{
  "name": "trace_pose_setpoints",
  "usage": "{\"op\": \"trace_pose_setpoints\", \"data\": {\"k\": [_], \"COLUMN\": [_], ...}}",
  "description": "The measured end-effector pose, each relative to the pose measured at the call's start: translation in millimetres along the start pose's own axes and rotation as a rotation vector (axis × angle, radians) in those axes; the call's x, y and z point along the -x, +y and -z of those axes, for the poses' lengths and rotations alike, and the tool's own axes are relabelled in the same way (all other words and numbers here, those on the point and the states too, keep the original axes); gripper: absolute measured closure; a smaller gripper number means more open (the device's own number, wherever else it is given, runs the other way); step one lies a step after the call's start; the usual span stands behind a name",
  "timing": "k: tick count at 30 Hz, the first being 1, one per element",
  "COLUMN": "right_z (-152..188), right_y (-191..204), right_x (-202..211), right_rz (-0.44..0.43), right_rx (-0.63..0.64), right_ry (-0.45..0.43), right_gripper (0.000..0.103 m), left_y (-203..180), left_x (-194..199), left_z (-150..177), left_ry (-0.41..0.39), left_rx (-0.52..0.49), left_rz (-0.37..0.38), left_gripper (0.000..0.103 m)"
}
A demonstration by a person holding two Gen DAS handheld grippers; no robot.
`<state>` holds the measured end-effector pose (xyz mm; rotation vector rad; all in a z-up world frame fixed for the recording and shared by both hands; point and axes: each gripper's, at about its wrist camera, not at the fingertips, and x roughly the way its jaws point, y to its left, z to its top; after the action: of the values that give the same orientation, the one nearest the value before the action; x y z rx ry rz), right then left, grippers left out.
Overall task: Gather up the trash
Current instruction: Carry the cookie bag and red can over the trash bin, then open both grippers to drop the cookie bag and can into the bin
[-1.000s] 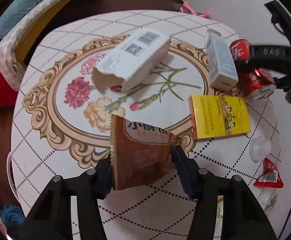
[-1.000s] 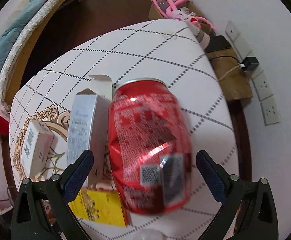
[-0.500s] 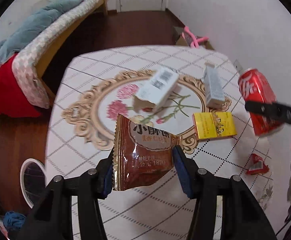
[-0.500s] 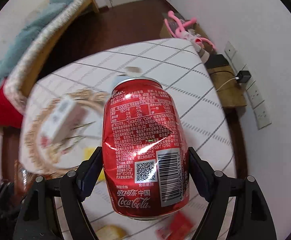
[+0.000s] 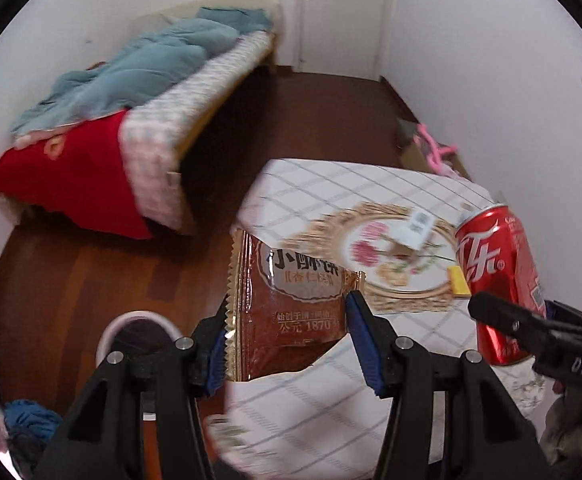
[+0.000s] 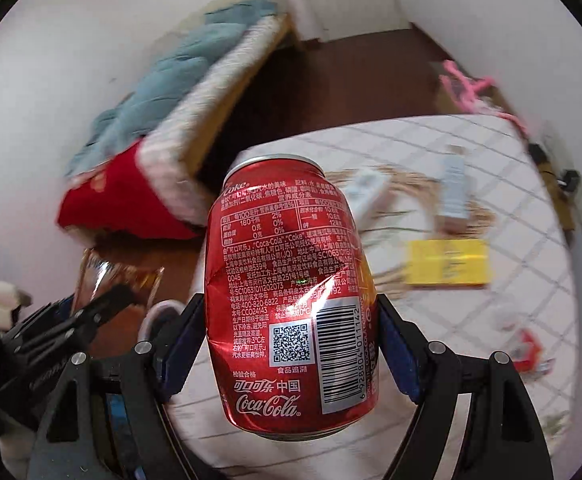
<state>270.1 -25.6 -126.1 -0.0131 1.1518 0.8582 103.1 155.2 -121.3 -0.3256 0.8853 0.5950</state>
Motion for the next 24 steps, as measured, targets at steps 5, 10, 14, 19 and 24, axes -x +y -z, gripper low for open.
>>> {"op": "trace_pose_setpoints", "data": {"k": [5,10,14,19,24], "right_z": [16,39,61,85,105], "right_y": [78,153,197,225,248], "right_x": [-31,-95,-163,-256,-336], "right_rz": [-0.097,-0.163,-0.161,-0.116,-0.047], "right_rx": [0.053,0.101,0.131,0.149,0.185], "right_ry": [0.044,0.144,0.245,0.380,0.481], "right_gripper": [0.021,0.021,0.021,0.021,0.021], "left_y": [77,169,231,287,316], "left_x": [15,3,-30,-99,-165], "left_z": [17,43,66,93,121], "left_ry": [-0.001,0.053,0.143,0.289,0.431], "left_rx": [0.072,0.204,0.303,0.387,0.454], "left_rz": [-0.084,-0.141,-0.129,-0.105,-0.073], "left_gripper": [0.053,0.053,0.053,0.055,0.052]}}
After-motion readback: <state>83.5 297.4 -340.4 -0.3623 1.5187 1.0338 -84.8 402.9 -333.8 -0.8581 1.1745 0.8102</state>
